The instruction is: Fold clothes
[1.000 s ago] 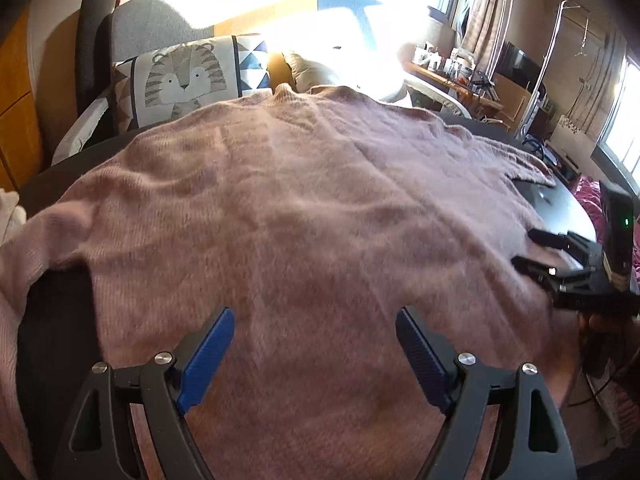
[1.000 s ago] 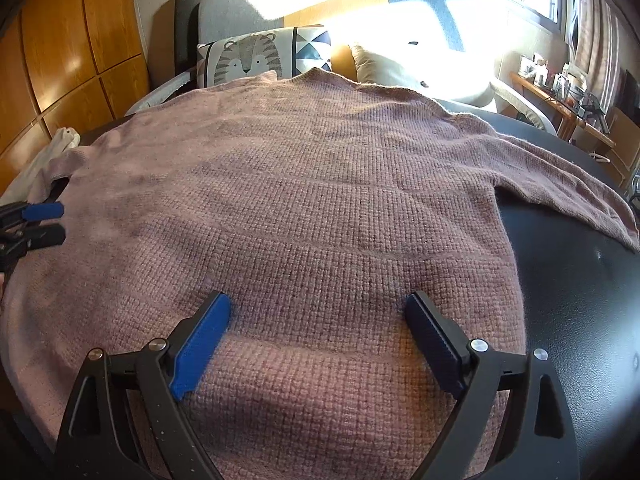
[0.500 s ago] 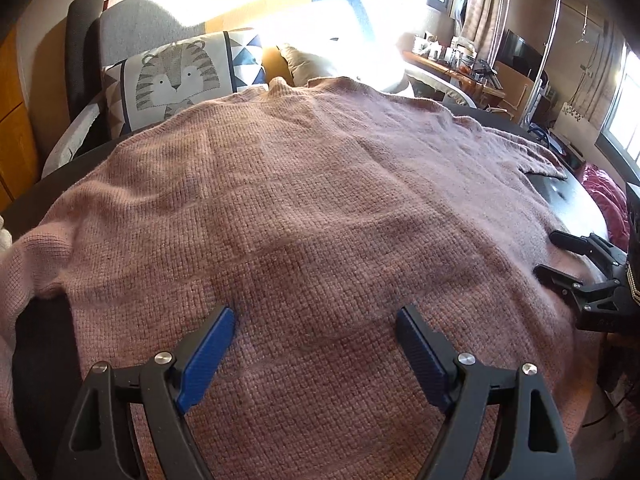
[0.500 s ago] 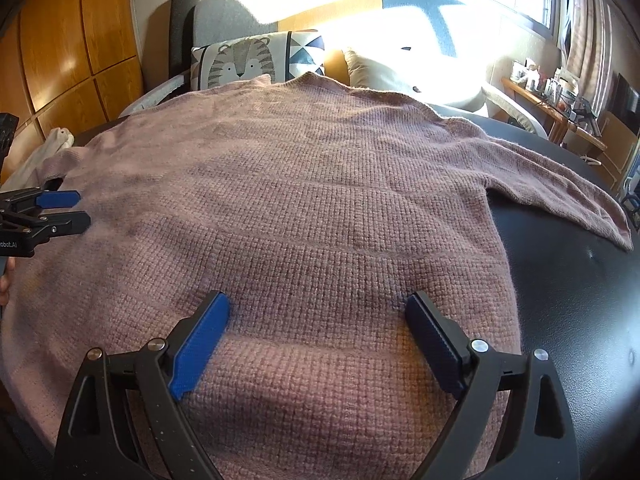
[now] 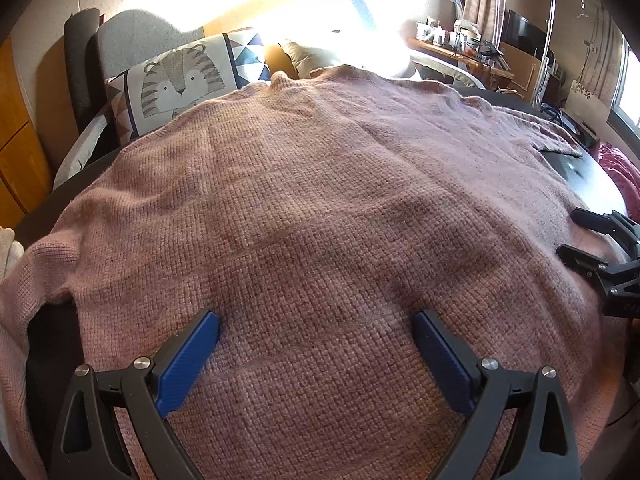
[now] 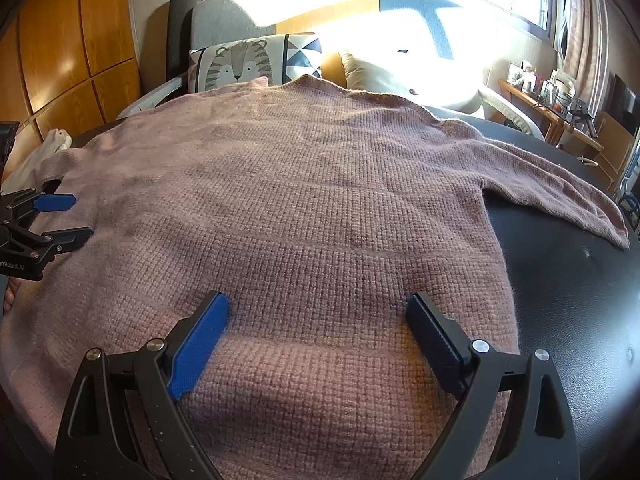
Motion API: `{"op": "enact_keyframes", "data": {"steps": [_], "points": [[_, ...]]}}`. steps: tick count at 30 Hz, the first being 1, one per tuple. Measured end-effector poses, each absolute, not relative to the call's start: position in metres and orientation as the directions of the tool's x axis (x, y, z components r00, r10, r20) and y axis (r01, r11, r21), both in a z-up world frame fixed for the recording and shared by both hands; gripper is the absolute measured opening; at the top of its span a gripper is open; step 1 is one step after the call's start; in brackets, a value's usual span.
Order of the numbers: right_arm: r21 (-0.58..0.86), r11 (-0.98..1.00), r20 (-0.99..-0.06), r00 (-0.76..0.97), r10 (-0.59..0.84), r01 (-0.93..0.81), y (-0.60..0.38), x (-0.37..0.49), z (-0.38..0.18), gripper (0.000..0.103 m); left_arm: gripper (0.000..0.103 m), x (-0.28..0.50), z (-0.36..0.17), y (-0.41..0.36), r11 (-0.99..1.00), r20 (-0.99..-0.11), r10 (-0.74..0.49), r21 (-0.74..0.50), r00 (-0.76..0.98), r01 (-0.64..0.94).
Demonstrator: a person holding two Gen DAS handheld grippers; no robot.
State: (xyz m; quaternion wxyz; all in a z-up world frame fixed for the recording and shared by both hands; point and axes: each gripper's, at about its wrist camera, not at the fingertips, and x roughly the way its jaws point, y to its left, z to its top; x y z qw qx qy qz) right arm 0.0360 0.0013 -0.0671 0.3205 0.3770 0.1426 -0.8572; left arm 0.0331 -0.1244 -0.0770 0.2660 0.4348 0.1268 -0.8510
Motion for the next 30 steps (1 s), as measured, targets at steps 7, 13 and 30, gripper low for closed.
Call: {"op": "enact_keyframes", "data": {"steps": [7, 13, 30], "points": [[-0.003, -0.761, -0.734, -0.518, -0.439, 0.649, 0.002, 0.036, -0.067, 0.093, 0.102, 0.035, -0.079, -0.117, -0.824, -0.807, -0.359, 0.038, -0.469, 0.565], [0.013, -0.766, -0.736, -0.512, -0.443, 0.643, 0.004, 0.037, -0.067, 0.093, 0.102, 0.036, -0.078, -0.118, -0.819, -0.815, -0.351, 0.028, -0.461, 0.574], [0.039, -0.747, -0.792, -0.436, -0.428, 0.663, -0.01, 0.013, -0.036, 0.093, 0.092, 0.017, -0.042, -0.17, -0.711, -0.78, -0.289, -0.212, -0.555, 0.67]]}}
